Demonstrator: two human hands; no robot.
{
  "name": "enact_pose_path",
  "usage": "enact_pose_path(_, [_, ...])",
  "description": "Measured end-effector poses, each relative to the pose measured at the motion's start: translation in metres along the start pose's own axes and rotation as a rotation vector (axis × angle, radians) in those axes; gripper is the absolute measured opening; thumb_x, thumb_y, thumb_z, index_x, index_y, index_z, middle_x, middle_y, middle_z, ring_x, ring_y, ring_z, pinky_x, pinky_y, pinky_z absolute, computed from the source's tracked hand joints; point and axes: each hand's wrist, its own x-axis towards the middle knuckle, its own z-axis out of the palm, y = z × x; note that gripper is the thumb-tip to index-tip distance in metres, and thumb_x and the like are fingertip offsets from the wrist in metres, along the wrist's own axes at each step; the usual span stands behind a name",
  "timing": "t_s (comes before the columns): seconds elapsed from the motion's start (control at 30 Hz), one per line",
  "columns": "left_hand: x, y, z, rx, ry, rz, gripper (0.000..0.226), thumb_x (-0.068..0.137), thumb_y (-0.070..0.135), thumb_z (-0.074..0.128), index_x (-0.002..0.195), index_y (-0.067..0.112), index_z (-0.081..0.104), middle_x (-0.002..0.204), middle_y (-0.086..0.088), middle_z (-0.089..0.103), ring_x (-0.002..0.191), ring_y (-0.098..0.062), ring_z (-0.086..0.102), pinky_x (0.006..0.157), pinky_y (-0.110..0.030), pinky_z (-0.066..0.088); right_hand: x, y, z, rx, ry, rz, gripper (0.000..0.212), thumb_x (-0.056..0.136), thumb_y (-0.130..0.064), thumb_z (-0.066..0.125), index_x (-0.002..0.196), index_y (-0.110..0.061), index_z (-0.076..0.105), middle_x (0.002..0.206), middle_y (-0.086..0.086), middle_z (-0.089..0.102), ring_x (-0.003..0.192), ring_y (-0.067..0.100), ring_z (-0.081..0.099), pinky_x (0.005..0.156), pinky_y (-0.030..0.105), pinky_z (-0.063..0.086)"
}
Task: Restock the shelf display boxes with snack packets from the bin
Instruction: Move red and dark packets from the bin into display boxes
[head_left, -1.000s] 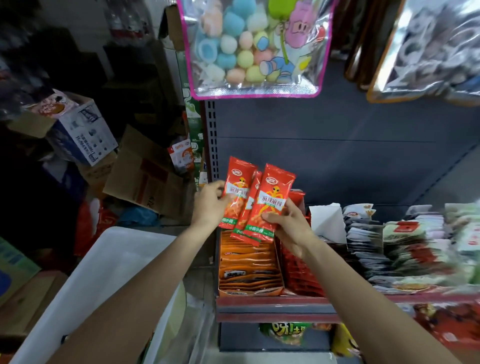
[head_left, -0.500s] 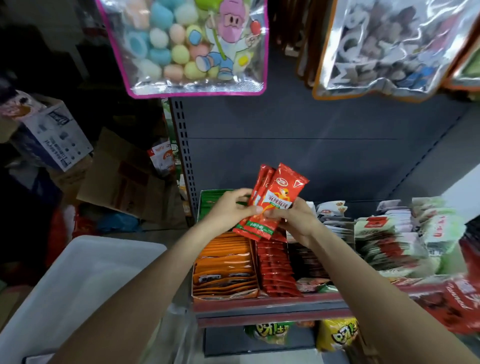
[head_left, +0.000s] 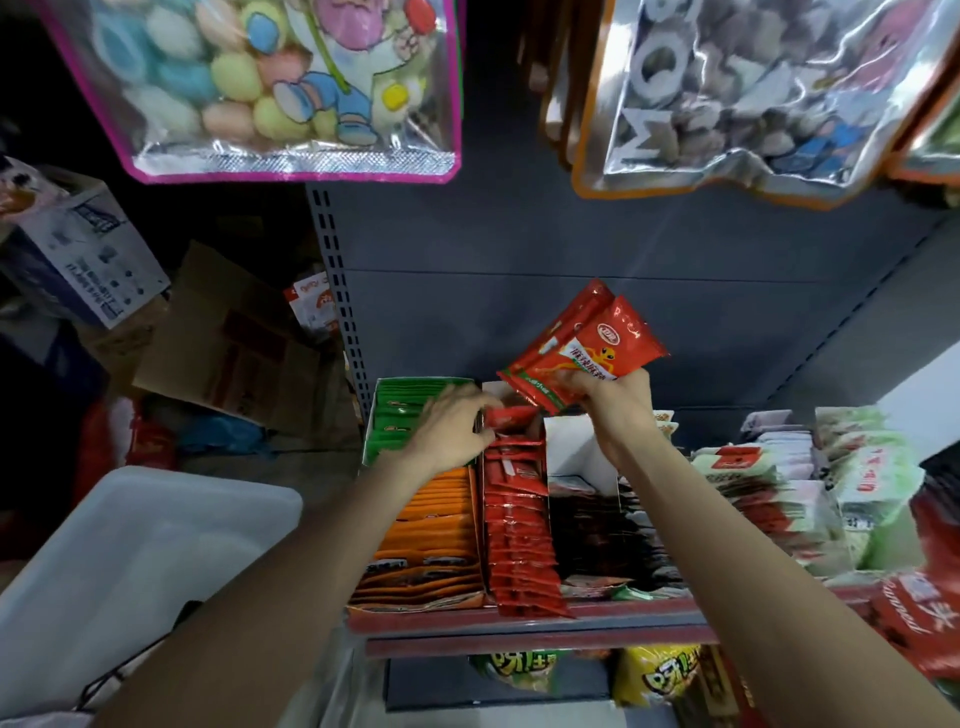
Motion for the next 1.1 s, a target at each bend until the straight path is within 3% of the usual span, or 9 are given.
enact_pose_path(0.17, [-0.014,-0.012,0.008,-0.081,-0.175,0.023,0.028,0.092,0.016,0.056,0.117,0.023,0.065,0.123,0.004,0.053,0.117,-0.013,0.046,0.105,-0.036,0.035,0.009,0.006,0.012,-0.184,-0.106,-0.031,0.036,0.068,0.012,0.073,0.086,-0.016,0.061,0.085,0.002,0.067,0.077,0.016,0.065,0.070,0.036,0.054])
enact_pose_path(0.27, [-0.017,-0.013,0.001,-0.233,-0.149,-0.045,0.023,0.092,0.014,0.055,0.113,0.021,0.064,0.113,0.009,0.055,0.106,-0.005,0.050,0.095,-0.026,0.039,0.013,0.022,0.016,-0.400,-0.195,-0.007,0.039,0.067,0.003,0.079,0.096,-0.016,0.060,0.098,0.005,0.067,0.090,0.019,0.065,0.085,0.036,0.053])
enact_pose_path(0.37, [-0.019,-0.012,-0.003,-0.344,-0.131,-0.087,0.019,0.094,0.014,0.053,0.112,0.019,0.053,0.117,0.005,0.063,0.111,-0.008,0.055,0.089,-0.022,0.039,0.017,0.024,0.016,-0.572,-0.191,-0.031,0.041,0.068,-0.007,0.081,0.104,-0.008,0.062,0.098,0.004,0.066,0.089,0.018,0.063,0.081,0.030,0.050])
enact_pose_path(0.57, [-0.014,-0.006,-0.006,-0.407,-0.160,-0.182,0.071,0.092,0.028,0.057,0.149,0.028,0.013,0.118,0.001,0.066,0.112,-0.013,0.059,0.098,-0.034,0.039,0.025,0.018,0.011,-0.671,-0.191,-0.060,0.045,0.069,-0.009,0.082,0.108,-0.003,0.062,0.104,0.008,0.067,0.092,0.021,0.064,0.081,0.028,0.049])
enact_pose_path(0.63, [-0.010,-0.005,-0.005,-0.423,-0.181,-0.181,0.069,0.092,0.028,0.058,0.148,0.032,0.018,0.115,0.000,0.067,0.108,-0.014,0.060,0.099,-0.036,0.041,0.025,0.022,0.015,-0.703,-0.186,-0.075,0.047,0.069,-0.011,0.082,0.110,-0.003,0.061,0.108,0.011,0.067,0.097,0.024,0.065,0.083,0.029,0.050])
enact_pose_path(0.73, [-0.002,-0.004,-0.001,-0.362,-0.213,-0.156,0.045,0.094,0.021,0.053,0.138,0.029,0.044,0.107,0.000,0.063,0.107,-0.018,0.058,0.094,-0.033,0.044,0.024,0.025,0.018,-0.786,-0.214,-0.088,0.048,0.072,-0.014,0.080,0.113,-0.003,0.057,0.111,0.011,0.066,0.100,0.024,0.064,0.082,0.027,0.047])
enact_pose_path(0.9, [0.009,0.004,0.010,-0.020,-0.194,-0.174,0.039,0.092,0.030,0.054,0.130,0.024,0.054,0.127,-0.013,0.037,0.127,-0.029,0.027,0.103,-0.039,0.028,0.024,0.028,0.012,-0.835,-0.250,-0.088,0.041,0.074,-0.016,0.078,0.109,-0.003,0.060,0.107,0.010,0.068,0.096,0.021,0.064,0.077,0.024,0.046])
enact_pose_path(1.0, [0.010,0.004,0.006,-0.163,-0.095,-0.152,0.040,0.089,0.027,0.060,0.128,0.022,0.055,0.134,-0.009,0.037,0.131,-0.025,0.027,0.107,-0.037,0.025,0.024,0.028,0.013,-0.893,-0.191,-0.176,0.036,0.076,-0.017,0.077,0.106,-0.004,0.063,0.103,0.012,0.070,0.095,0.027,0.065,0.075,0.026,0.046])
enact_pose_path(1.1, [0.005,0.006,0.003,-0.482,0.149,-0.124,0.046,0.087,0.016,0.064,0.130,0.017,0.047,0.130,-0.002,0.051,0.123,-0.017,0.047,0.101,-0.028,0.034,0.024,0.028,0.014,-0.920,-0.190,-0.235,0.043,0.074,-0.018,0.078,0.111,-0.006,0.061,0.103,0.013,0.070,0.094,0.030,0.065,0.082,0.038,0.053])
